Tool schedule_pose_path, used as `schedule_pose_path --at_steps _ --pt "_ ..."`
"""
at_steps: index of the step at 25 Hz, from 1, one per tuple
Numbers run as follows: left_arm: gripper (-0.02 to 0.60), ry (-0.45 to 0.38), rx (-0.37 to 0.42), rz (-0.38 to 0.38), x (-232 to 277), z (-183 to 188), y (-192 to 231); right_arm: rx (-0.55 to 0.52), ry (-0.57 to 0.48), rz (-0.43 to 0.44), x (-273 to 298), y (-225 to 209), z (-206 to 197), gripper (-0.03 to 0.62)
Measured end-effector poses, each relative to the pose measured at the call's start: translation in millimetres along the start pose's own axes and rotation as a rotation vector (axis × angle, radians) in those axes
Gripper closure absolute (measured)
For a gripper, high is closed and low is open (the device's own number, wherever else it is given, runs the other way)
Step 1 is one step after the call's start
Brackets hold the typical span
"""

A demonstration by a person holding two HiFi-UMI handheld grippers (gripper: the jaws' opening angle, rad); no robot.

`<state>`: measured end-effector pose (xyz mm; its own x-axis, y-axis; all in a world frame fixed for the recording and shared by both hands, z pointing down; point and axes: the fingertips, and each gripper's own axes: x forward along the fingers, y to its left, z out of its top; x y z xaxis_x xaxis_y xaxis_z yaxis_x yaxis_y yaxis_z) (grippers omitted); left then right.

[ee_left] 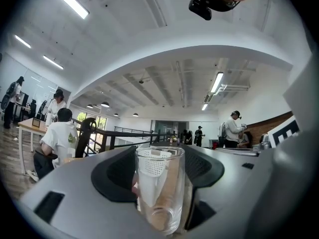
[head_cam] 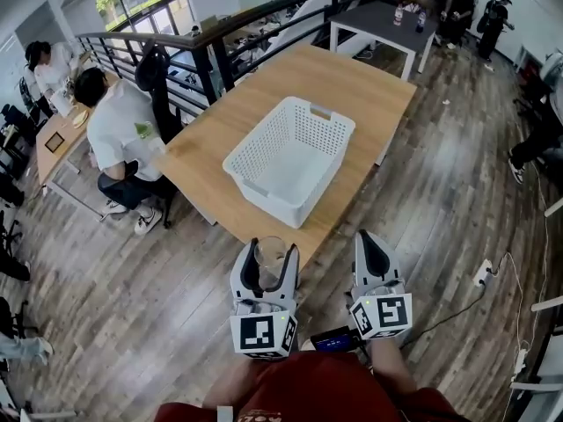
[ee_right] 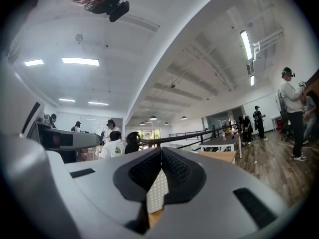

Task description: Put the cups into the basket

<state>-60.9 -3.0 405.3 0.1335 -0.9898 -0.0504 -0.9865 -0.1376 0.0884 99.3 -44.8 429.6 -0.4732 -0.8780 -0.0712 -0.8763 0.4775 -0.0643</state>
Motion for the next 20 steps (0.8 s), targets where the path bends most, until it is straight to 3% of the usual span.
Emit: schedule_pose_path --at_steps 20 --pt "0.290 -0.009 -0.045 -0.103 107.2 33.1 86.9 -0.058 -0.011 -0.029 145.5 31.5 24.2 0.585"
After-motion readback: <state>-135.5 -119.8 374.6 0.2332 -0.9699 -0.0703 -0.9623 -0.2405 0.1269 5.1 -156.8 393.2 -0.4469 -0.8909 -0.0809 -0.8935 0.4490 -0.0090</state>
